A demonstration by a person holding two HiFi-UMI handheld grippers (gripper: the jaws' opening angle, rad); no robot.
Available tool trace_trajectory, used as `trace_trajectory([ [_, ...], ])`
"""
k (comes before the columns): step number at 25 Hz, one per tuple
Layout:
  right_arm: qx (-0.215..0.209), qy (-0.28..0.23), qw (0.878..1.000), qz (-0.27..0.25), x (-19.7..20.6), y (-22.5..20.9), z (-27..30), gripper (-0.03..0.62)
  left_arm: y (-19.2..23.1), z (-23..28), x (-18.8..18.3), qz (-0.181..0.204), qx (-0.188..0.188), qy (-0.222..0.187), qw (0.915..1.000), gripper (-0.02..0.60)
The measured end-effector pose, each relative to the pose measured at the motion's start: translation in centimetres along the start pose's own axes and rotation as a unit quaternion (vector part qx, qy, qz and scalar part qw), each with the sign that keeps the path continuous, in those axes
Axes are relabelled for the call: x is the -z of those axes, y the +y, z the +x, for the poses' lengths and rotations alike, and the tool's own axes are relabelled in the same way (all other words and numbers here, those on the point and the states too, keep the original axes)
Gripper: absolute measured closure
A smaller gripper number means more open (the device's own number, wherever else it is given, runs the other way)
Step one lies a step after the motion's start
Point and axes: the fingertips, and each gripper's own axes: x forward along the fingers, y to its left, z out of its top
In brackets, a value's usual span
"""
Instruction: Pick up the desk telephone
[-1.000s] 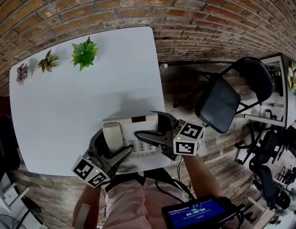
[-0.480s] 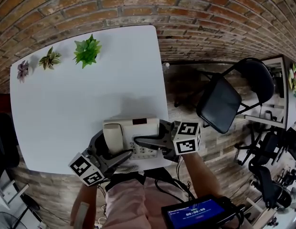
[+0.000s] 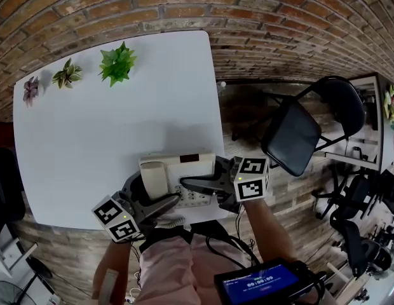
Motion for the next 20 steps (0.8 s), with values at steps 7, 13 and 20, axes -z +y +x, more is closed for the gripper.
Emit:
trace_trajectory([
  [7,0.003,0.008,1.0,-0.02,-0.3,1.9,-0.2,0.372,-1.6,-0.8,-0.5,0.011,0.001,0.0,0.9999,0.135],
  [13,0.0,-0.003,0.999,-0.054,-2.3,5.1,-0.8,0.372,-4.4,-1.2,-2.5,0.044,0.0,0.017,0.9989,0.135],
  [20,-0.003,-0.013,0.997,-0.079,-4.1,9.7,-1.9,0.372,-8.6,-2.3,-4.9,0.07,0.004,0.012,0.9974,0.135],
])
